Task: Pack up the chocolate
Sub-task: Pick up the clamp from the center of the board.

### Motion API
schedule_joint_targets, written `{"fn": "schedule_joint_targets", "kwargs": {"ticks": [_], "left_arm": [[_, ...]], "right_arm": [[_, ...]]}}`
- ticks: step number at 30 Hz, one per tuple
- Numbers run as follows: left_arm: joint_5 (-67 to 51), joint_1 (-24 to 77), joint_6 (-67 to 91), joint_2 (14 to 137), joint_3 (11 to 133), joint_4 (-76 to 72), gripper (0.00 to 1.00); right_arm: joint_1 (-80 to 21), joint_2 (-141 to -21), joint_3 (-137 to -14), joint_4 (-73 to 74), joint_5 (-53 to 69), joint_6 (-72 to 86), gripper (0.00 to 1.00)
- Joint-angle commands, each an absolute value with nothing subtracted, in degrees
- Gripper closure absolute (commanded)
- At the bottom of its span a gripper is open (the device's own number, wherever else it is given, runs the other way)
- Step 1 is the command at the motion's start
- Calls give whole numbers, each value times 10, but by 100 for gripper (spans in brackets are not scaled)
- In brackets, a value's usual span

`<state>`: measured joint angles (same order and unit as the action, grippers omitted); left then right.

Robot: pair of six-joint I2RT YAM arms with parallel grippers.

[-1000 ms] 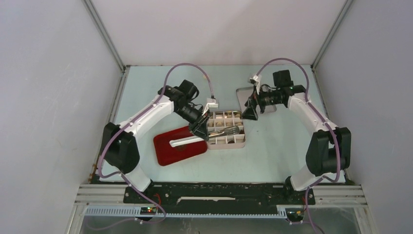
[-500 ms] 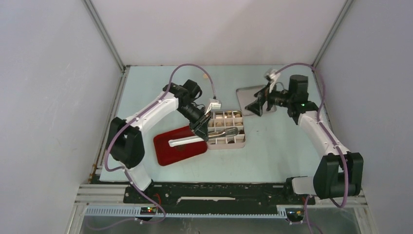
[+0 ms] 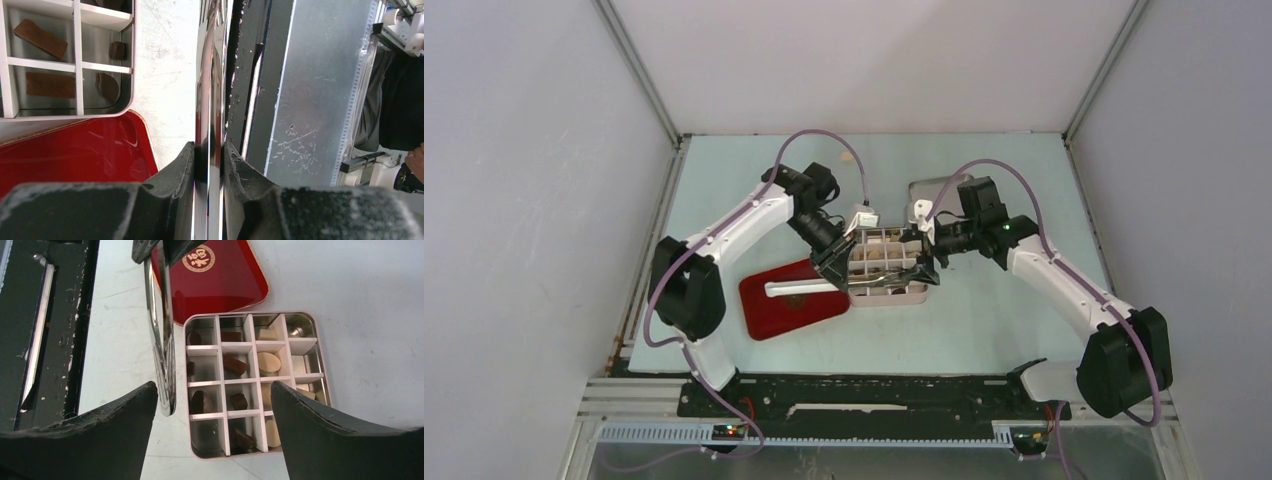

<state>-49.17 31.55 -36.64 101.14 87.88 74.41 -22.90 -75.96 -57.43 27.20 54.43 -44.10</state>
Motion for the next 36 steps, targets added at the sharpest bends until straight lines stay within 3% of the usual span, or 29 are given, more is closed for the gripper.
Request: {"fn": "schedule_joint_targets", "kwargs": {"ticks": [1,5,11,15,19,21,24,25,28,36], "left_arm": [[-498,317,-388,1004,911,763,87],[-499,317,-380,1001,917,758,88],[-501,317,-380,1007,930,765,85],[-494,317,-371,1003,926,753,84],[-483,316,-345,988,905,711,76],[-475,316,-326,967,884,673,66],[-457,312,-269,890,801,538,6],[-440,312,-241,853,760,467,1],[-402,308,-162,770,670,298,0],[-507,305,-150,786,635,246,1]], "right_arm": [[-236,-763,-577,297,557,-485,15],[-247,-784,-593,336,567,-503,25],[-260,-825,-624,374,580,-505,55],[-262,-836,-635,387,604,-507,81],[-252,-843,-643,396,631,-506,99],[-234,-845,-645,397,666,-497,100],[-195,-849,-649,397,735,-475,100],[-181,-851,-650,397,755,-469,100],[-148,-855,-651,408,803,-466,100],[-126,-873,-658,406,843,-447,100]]}}
